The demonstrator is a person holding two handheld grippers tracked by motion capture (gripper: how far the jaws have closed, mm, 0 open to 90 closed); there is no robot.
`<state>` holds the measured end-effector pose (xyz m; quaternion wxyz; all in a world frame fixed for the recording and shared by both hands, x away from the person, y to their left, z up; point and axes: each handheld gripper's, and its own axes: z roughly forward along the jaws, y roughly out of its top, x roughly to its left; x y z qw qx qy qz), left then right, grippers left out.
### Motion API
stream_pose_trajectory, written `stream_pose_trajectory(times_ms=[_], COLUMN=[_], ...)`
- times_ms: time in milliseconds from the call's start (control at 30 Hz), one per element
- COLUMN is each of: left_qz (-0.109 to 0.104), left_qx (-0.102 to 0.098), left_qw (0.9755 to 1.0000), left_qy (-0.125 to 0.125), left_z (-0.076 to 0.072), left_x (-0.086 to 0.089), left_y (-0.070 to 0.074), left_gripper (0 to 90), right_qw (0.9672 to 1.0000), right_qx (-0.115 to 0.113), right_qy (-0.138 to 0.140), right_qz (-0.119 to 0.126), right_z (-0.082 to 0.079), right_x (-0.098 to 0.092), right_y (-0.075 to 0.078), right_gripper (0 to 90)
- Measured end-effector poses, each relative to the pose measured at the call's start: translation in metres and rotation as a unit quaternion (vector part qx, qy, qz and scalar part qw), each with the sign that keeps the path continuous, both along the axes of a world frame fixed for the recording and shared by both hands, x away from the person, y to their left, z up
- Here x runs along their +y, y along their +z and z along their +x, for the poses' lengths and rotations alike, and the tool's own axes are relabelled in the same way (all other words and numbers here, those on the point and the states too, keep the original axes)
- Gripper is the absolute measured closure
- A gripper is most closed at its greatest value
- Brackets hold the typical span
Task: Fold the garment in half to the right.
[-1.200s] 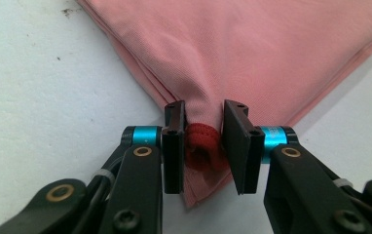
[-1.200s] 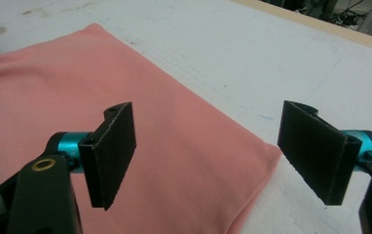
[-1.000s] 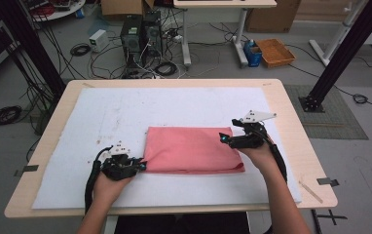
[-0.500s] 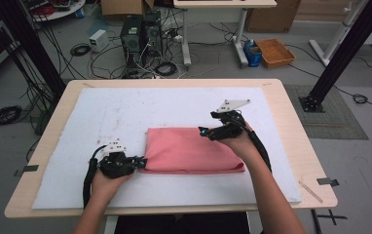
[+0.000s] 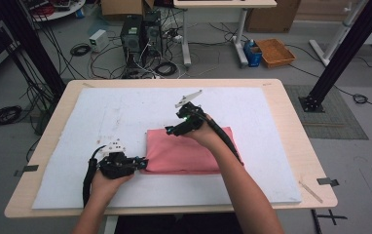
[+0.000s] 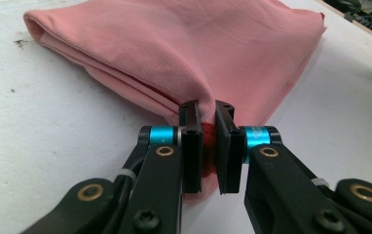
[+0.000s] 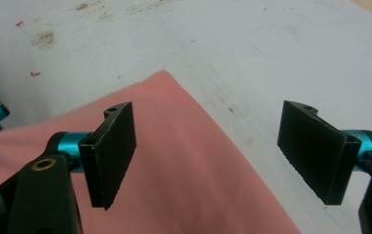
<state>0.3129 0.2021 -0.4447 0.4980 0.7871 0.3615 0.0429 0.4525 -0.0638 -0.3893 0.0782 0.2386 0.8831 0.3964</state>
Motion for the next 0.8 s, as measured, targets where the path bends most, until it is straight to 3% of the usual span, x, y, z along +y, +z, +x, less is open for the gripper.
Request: stream_pose_trajectory(times_ms=[300, 400, 567, 700, 800], left_qz=[-0.003, -0.002, 0.004, 0.011, 0.015], left_qx=[0.006, 0.007, 0.008, 0.013, 0.016], left_qw=[1.0, 1.0, 1.0, 0.9999, 0.9998], left_qy=[-0.002, -0.002, -0.002, -0.001, 0.001], left_z=[0.003, 0.003, 0.003, 0.004, 0.005], left_x=[0.004, 0.004, 0.004, 0.006, 0.007], left_y=[-0.002, -0.003, -0.004, -0.006, -0.008], left_gripper=[82.7, 82.7, 82.7, 82.7, 82.7], right_qw=[0.9988, 0.9982, 0.9977, 0.997, 0.9975], right_qx=[0.037, 0.031, 0.02, 0.033, 0.04], right_qy=[0.015, 0.022, 0.025, 0.016, 0.016], right_qz=[-0.027, -0.047, -0.06, -0.068, -0.056], right_z=[0.014, 0.015, 0.016, 0.018, 0.02], right_x=[0.055, 0.068, 0.081, 0.086, 0.086], right_y=[-0.021, -0.028, -0.038, -0.045, -0.046], right_gripper=[22.4, 28.8, 41.2, 47.3, 53.4])
